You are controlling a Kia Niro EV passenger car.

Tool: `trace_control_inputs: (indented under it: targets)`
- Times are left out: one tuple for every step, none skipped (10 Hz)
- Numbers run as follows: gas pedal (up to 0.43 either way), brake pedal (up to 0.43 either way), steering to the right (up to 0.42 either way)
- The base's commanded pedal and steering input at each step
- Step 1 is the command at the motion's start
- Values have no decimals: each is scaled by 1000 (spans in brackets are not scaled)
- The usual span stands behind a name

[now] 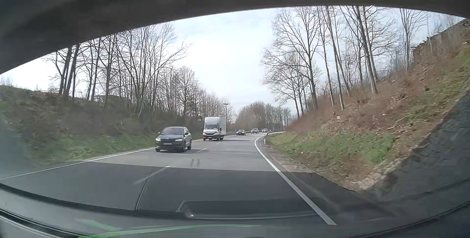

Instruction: Follow the waypoints while adhering to traffic rules and regulations

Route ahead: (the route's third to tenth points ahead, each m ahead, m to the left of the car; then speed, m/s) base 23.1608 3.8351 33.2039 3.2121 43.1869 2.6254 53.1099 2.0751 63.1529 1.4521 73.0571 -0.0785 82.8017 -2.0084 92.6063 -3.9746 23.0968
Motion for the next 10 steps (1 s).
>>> trace_control_inputs:
  targets:
    - [220,0,11]
    - [220,0,11]
    - [220,0,11]
    - [220,0,11]
    - [220,0,11]
    - [220,0,10]
    - [220,0,10]
    - [220,0,10]
    - [220,0,10]
    - [220,0,11]
